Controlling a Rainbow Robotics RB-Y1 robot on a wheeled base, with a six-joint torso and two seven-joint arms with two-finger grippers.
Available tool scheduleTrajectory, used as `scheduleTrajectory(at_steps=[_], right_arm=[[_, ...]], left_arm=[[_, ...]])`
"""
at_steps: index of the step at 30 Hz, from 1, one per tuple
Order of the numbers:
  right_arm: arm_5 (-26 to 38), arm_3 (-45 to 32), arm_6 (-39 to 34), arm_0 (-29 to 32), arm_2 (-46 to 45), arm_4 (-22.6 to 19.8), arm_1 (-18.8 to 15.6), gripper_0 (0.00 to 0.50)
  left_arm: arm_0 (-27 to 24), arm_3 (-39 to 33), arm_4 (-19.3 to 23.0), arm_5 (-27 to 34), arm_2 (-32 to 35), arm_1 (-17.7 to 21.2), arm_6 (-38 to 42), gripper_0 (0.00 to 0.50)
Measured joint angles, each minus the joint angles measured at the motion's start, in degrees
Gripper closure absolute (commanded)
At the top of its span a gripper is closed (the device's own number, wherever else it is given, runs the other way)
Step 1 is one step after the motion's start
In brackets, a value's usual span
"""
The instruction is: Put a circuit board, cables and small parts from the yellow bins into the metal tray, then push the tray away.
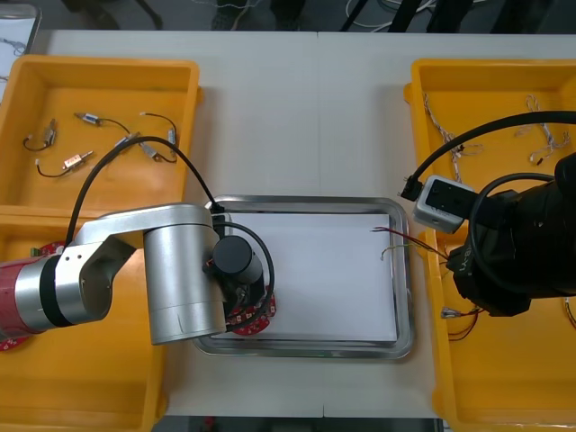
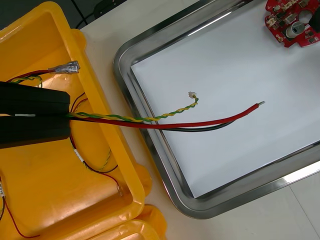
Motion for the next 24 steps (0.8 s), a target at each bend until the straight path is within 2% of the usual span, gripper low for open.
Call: scheduleTrajectory(at_steps=[5,13,24], right_arm=[[0.7,0.0,0.0,0.0,0.0,0.1,0.0,0.5],[2.0,0.0,0.0,0.0,0.0,0.9,0.0,0.5],[2.2,0.1,0.0,0.0,0.2,1.0,0.0,0.5]], left_arm=[[0.0,-0.3,0.1,0.0,0.6,0.2,0.0,0.0],[0.0,-2.9,5.5,3.2,9.0,2.2,0.0,0.0],[0.0,-3.8,17.9,13.6,24.8,6.1,-1.0,0.0]])
